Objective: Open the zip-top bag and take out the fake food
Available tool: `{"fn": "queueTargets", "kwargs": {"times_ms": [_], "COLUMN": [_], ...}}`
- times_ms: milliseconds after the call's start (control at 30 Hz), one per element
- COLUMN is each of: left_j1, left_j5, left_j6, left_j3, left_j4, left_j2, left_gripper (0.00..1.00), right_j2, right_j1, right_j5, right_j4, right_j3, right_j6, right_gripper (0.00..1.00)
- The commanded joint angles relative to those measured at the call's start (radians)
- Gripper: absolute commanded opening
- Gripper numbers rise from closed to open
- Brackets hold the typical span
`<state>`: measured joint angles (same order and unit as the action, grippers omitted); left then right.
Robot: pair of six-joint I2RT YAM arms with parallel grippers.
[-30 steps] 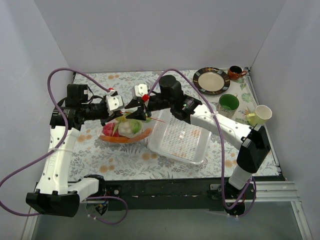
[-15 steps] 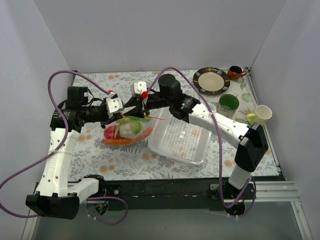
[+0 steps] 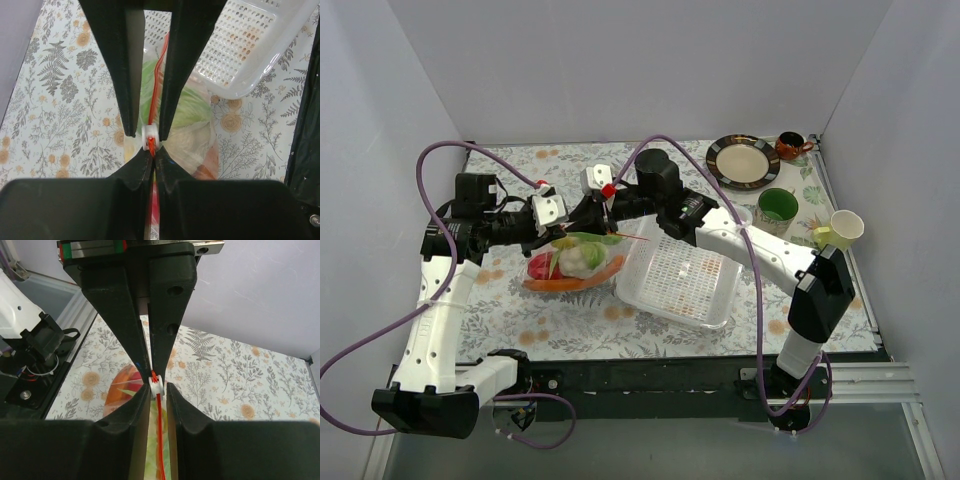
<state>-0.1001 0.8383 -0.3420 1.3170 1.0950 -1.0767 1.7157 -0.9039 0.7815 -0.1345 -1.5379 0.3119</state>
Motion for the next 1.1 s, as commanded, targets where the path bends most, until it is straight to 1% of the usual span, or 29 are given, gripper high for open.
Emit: {"fn": "queueTargets", "kwargs": {"times_ms": [0,100,333,400,500,667,933,1067], "left_j1": [0.000,0.000,0.000,0.000,0.000,0.000,0.000,0.000], "left_j5": [0.048,0.047,0.032,0.013,0.015,0.022,-0.028,-0.122], "left_j6": [0.001,0.001,0.006,-0.006,-0.012,-0.018,-0.043,-0.066], "left_j3": [0.019,0.019,0.014,0.024,0.071,0.180,0.280,0.287], "left_j4": [-0.035,-0.035,-0.055,-0.060,-0.061,-0.017,-0.011,-0.024], "left_j2": [0.034,0.035,0.031,0.027,0.014,-0.019,-0.038,-0.045], "left_gripper": [0.00,0.00,0.00,0.00,0.00,0.00,0.00,0.00], "right_j2": [0.018,0.016,-0.002,-0.010,-0.004,0.012,0.007,0.002], "right_j1": [-0.003,-0.004,-0.001,0.003,0.029,0.074,0.143,0.194], "right_j5": [0.013,0.009,-0.011,-0.042,-0.041,-0.030,-0.056,-0.080], "right_j4": [-0.022,-0.011,0.039,0.053,0.091,0.125,0.128,0.122], "right_j3": [-0.057,-0.060,-0.048,-0.034,-0.034,-0.013,0.077,0.133], "right_j6": [-0.002,0.009,0.053,0.062,0.064,0.076,0.105,0.108], "right_gripper": [0.20,0.13,0.07,0.05,0.02,0.01,0.01,0.01]}}
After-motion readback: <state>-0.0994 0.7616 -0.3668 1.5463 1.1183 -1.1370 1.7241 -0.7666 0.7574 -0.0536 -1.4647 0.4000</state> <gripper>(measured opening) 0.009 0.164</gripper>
